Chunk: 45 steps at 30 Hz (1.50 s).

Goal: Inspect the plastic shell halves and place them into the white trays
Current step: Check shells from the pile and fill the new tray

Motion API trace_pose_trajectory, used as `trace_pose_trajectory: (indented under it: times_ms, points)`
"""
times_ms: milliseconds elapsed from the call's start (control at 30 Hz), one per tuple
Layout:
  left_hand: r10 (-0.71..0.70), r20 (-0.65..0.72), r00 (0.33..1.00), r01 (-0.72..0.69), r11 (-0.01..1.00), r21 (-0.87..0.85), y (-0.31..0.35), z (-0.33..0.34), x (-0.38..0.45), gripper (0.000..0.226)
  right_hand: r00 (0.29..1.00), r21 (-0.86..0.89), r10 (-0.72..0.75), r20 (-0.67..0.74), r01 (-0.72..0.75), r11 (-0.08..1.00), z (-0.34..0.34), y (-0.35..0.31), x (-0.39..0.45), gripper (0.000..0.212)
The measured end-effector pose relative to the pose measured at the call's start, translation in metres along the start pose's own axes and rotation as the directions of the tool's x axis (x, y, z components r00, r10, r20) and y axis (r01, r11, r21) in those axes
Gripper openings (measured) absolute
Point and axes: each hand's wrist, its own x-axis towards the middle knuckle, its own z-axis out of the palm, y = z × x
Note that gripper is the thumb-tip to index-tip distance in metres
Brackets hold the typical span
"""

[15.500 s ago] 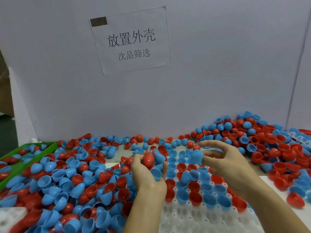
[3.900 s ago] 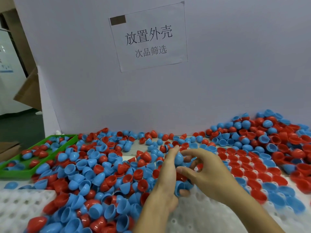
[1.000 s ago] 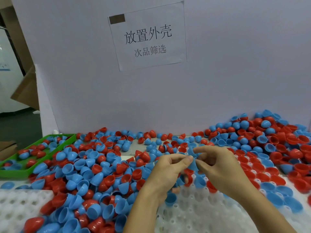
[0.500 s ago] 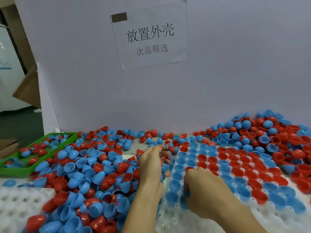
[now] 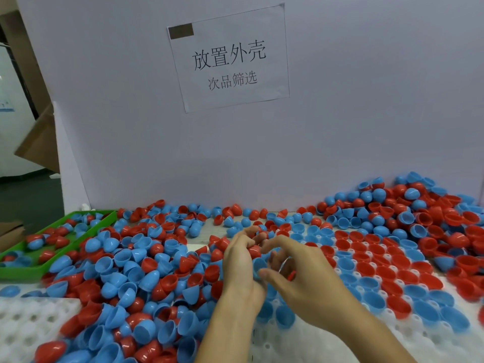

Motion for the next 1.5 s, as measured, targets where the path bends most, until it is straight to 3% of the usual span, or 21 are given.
trace_pose_trajectory:
  times_ms: [133,233,367,467,533,700,800,867,933,1033,1167,1333,1500]
  points:
    - [0.03,-0.007,1.0,-0.029,0.992,0.121,-0.004,0.003,-0.002,0.028,1.0,-0.033,0.021,-0.018,-0.022,0.999,0.007,0.0,0.001,0.023]
    - [0.031,0.034,0.999,-0.034,0.994,0.102,-0.003,0.005,-0.004,0.027,0.996,-0.006,0.059,-0.066,-0.059,0.998,0.004,0.0,0.003,0.024]
    - [0.048,-0.009,0.999,-0.047,0.994,0.096,-0.001,0.004,0.001,0.019,0.975,0.17,0.148,-0.168,-0.12,0.978,-0.011,0.007,0.003,0.021]
    - [-0.035,-0.054,0.998,0.034,0.999,-0.021,0.001,0.004,0.001,0.014,0.939,0.266,0.247,-0.238,-0.181,0.947,-0.024,0.019,0.004,0.018]
    - [-0.074,-0.05,0.996,0.074,0.997,-0.01,0.0,0.001,0.001,0.013,0.922,0.306,0.316,-0.225,-0.242,0.921,-0.029,0.025,0.006,0.017]
    - [-0.073,0.15,0.986,0.02,0.943,0.334,-0.002,-0.001,0.0,0.019,0.905,0.307,0.345,-0.25,-0.264,0.914,-0.027,0.031,0.008,0.011]
    - [-0.084,0.306,0.948,-0.124,0.789,0.601,-0.006,0.002,-0.005,0.033,0.896,0.237,0.308,-0.318,-0.24,0.941,-0.024,0.032,0.009,0.007]
    - [-0.042,0.352,0.935,-0.218,0.715,0.664,-0.009,0.003,-0.007,0.029,0.917,0.229,0.26,-0.303,-0.195,0.954,-0.026,0.032,0.008,0.007]
    - [0.022,0.327,0.945,-0.233,0.748,0.621,-0.009,0.003,-0.007,0.02,0.954,0.297,0.189,-0.234,-0.115,0.948,-0.031,0.031,0.006,0.008]
    - [0.04,0.207,0.977,-0.134,0.878,0.46,-0.006,0.006,-0.005,0.02,0.974,0.423,0.162,-0.161,-0.08,0.903,-0.035,0.028,0.004,0.023]
    - [-0.079,0.178,0.981,0.05,0.985,0.164,-0.006,0.009,-0.011,0.022,0.992,0.203,0.099,-0.081,-0.08,0.976,-0.018,0.022,0.003,0.034]
    - [-0.184,0.372,0.91,0.175,0.983,0.058,-0.006,0.006,-0.015,0.054,0.993,0.122,0.027,-0.112,-0.013,0.992,-0.012,0.021,0.004,0.028]
    - [-0.204,0.359,0.911,0.206,0.978,0.033,-0.009,0.01,-0.014,0.064,0.984,0.126,0.064,-0.165,-0.044,0.991,-0.012,0.024,0.006,0.027]
